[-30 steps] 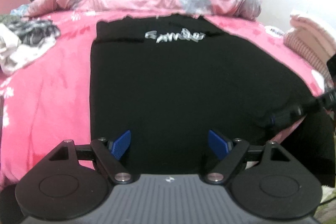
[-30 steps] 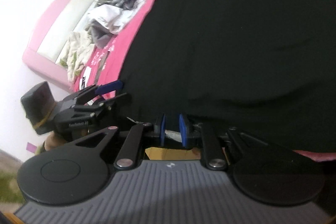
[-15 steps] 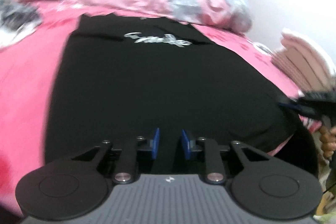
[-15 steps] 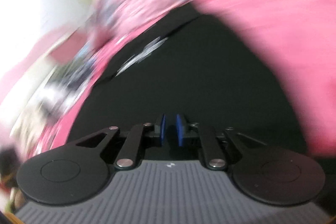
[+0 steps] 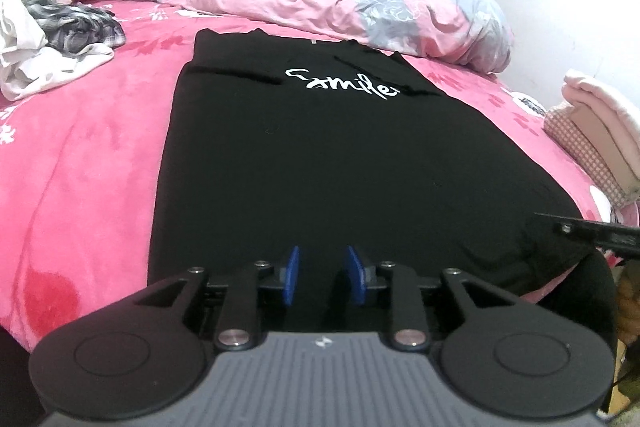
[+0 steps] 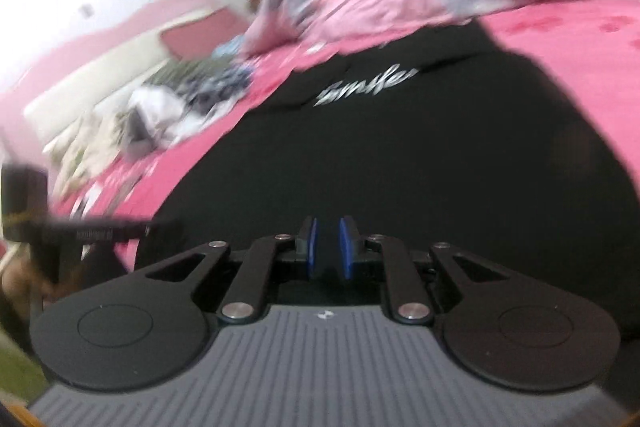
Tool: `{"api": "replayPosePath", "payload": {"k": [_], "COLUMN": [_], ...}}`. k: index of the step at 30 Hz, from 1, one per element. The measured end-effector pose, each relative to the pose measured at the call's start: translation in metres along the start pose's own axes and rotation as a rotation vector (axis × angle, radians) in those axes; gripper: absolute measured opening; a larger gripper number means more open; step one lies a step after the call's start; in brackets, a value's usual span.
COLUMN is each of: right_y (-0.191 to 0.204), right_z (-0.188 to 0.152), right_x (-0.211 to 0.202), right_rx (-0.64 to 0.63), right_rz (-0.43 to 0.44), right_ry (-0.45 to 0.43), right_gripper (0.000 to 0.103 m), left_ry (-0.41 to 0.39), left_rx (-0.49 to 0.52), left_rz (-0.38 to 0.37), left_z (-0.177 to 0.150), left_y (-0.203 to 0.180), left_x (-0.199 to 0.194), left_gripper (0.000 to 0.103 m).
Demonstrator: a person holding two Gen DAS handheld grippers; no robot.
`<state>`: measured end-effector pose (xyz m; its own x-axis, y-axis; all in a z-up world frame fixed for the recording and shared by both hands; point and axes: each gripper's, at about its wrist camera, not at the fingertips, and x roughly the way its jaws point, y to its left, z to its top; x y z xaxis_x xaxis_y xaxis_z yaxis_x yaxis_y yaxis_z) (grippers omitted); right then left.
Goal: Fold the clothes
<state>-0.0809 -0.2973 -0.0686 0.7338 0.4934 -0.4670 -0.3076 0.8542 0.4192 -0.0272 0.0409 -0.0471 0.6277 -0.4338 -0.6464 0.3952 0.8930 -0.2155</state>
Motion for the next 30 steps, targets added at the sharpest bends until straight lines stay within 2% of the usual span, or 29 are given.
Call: {"api": "replayPosePath", "payload": {"k": [2, 4, 5, 6, 7, 9, 12, 13, 14, 16, 18, 19, 21, 22, 24, 26, 28, 30], "right_y": [-0.015, -0.037, -0.047, -0.056, -0.055, -0.038, -0.011, -0.004, 0.0, -0.004, -0.022, -0.03, -0.03, -0.023, -0.008, 0.007, 0.015, 0.0], "right_z": [0.006, 0.013, 0.016, 0.02, 0.024, 0.025, 0.019, 0.018, 0.017, 0.024, 0.037, 0.044, 0.049, 0.047, 0.039, 0.029, 0.025, 0.026], "right_x": [0.004, -0.005, -0.013, -0.02, -0.026, -0.024, -0.006, 0.002, 0.014, 0.037, 0.044, 0.046, 0.037, 0.036, 0.044, 0.059, 0.073, 0.077], "right_rx": [0.033, 0.074, 0.12, 0.162, 0.155, 0.073, -0.051, -0.09, -0.122, -0.117, 0.001, 0.055, 0.042, 0.014, -0.032, -0.109, -0.167, -0.089], "right_rz": [-0.061, -0.158, -0.174, -0.189, -0.177, -0.098, 0.119, 0.158, 0.166, 0.096, 0.045, 0.021, 0.005, 0.045, 0.186, 0.277, 0.27, 0.221], "right_ry": [-0.004, -0.046, -0.072, -0.099, -0.117, -0.094, 0.035, 0.076, 0.106, 0.118, 0.051, 0.018, -0.032, -0.021, 0.054, 0.136, 0.179, 0.139], "right_gripper": [0.012, 0.006, 0.007, 0.012, 0.012, 0.012, 0.012, 0.011, 0.011, 0.008, 0.007, 0.012, 0.012, 0.012, 0.012, 0.012, 0.009, 0.007], "left_ry": [0.0, -0.004, -0.011, -0.017, -0.023, -0.027, -0.029, -0.028, -0.028, -0.031, -0.033, -0.035, -0.038, -0.038, -0.038, -0.038, -0.038, -0.037], "left_rx": [-0.001, -0.001, 0.001, 0.003, 0.006, 0.011, 0.015, 0.015, 0.015, 0.02, 0.03, 0.033, 0.037, 0.036, 0.032, 0.027, 0.028, 0.032], "left_rz": [0.001, 0.01, 0.015, 0.02, 0.025, 0.033, 0.039, 0.038, 0.036, 0.036, 0.042, 0.044, 0.046, 0.046, 0.048, 0.05, 0.051, 0.052], "left_z": [-0.001, 0.0, 0.0, 0.0, 0.0, -0.001, -0.001, -0.001, -0.001, -0.001, -0.002, -0.002, -0.003, -0.003, -0.003, -0.002, -0.002, -0.002], "left_y": [0.002, 0.003, 0.004, 0.004, 0.005, 0.006, 0.006, 0.007, 0.007, 0.007, 0.006, 0.006, 0.007, 0.008, 0.009, 0.01, 0.011, 0.011], "left_x": [0.0, -0.001, -0.002, -0.004, -0.004, -0.004, -0.003, -0.003, -0.003, -0.003, -0.004, -0.004, -0.004, -0.004, -0.004, -0.004, -0.004, -0.004], "left_gripper": [0.032, 0.033, 0.036, 0.038, 0.04, 0.043, 0.047, 0.048, 0.049, 0.051, 0.052, 0.054, 0.055, 0.055, 0.055, 0.056, 0.057, 0.057]}}
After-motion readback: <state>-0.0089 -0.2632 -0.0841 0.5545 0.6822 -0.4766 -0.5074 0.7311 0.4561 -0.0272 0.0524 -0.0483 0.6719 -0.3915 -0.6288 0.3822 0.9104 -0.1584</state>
